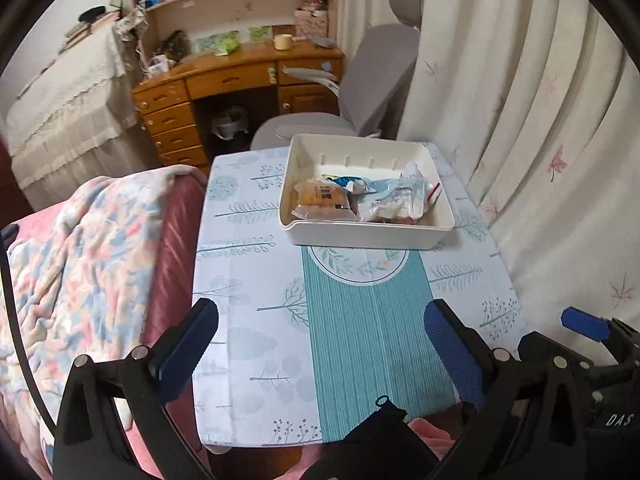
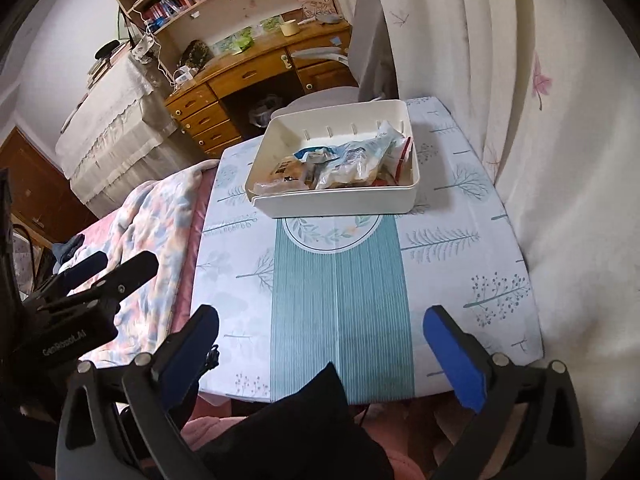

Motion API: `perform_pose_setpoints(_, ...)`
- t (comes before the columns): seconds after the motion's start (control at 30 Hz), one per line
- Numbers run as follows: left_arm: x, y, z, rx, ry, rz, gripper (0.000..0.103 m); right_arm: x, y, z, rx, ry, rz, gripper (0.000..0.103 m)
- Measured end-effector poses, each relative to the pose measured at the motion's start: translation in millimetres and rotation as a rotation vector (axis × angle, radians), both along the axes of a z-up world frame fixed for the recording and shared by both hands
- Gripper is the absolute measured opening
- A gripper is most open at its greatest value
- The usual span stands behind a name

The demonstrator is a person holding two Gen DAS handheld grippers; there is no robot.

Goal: Organize snacks

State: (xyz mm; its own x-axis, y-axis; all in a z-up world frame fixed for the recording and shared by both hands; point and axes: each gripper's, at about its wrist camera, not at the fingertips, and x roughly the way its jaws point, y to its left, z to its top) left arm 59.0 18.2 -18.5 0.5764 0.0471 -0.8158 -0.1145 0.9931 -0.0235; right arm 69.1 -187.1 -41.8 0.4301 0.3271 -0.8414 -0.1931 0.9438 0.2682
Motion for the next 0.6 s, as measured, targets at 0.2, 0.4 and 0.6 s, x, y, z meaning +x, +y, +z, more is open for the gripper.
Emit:
perform_pose_setpoints(0.2,-18,-8,-1,0.027,0.006,0.108,0.102,-12,-4,10,-0.028,-0.085,0.022,0.103)
perform_pose_setpoints(0.4,-28,-15,-3,0.06,0.004,0.148,0.102,-14,-1,4,-0.039,-0.113,0.065,0.103)
perform_pose_setpoints(0.6,-28,-21,-3,0.078,-0.008,0.155,0.102,-11,0,3,-0.042,-0.109,0.095,0.103)
